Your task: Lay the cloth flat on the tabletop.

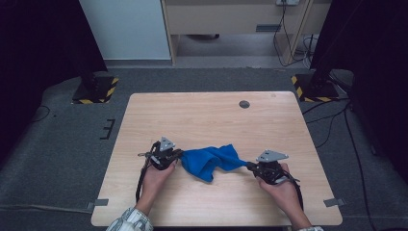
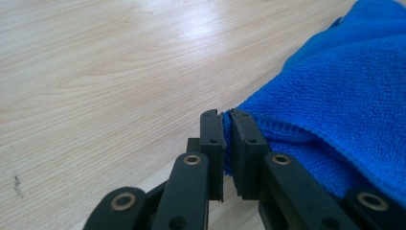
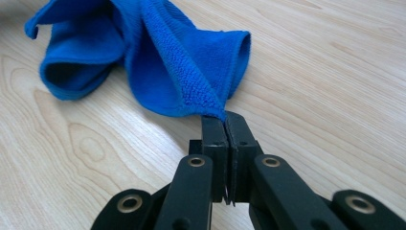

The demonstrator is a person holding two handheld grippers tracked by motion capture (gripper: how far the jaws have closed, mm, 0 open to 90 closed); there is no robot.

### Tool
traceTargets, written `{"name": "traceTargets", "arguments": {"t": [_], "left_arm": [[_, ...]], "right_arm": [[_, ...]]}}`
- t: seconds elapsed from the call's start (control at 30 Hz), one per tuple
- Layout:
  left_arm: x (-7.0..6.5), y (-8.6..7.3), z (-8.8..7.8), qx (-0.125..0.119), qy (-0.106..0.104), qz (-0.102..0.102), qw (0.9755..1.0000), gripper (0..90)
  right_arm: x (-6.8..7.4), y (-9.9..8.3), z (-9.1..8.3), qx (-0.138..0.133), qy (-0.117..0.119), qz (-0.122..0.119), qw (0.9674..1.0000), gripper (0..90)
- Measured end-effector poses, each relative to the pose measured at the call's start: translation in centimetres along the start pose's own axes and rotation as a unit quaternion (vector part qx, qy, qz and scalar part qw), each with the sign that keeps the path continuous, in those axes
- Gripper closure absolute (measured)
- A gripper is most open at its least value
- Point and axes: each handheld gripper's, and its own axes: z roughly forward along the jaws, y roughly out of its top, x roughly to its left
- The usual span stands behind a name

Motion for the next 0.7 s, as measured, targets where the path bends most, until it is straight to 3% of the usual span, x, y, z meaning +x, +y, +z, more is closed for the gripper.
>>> {"name": "traceTargets", "arguments": {"t": [0.17, 0.43, 0.53, 0.63, 0.7], "left_arm": [[0.4, 0.0, 0.5, 0.006, 0.012, 0.009, 0.9999, 84.0], [1.7, -0.4, 0.6, 0.012, 0.021, -0.003, 0.9997, 81.7], [1.7, -0.5, 0.6, 0.010, 0.030, -0.006, 0.9995, 71.1], [1.8, -0.5, 0.2, 0.001, 0.042, -0.013, 0.9990, 53.3], [1.7, -0.7, -0.2, -0.008, 0.037, -0.012, 0.9992, 51.3]], "right_arm": [[-0.5, -0.2, -0.2, 0.007, -0.005, 0.009, 0.9999, 88.7], [-0.5, -0.3, 0.1, 0.016, -0.003, 0.009, 0.9998, 88.8], [-0.3, -0.3, 0.3, 0.019, -0.003, 0.006, 0.9998, 88.8], [-0.2, -0.3, 0.5, 0.021, -0.002, 0.004, 0.9998, 88.7], [-0.3, -0.3, 0.6, 0.022, 0.001, 0.002, 0.9998, 88.7]]}}
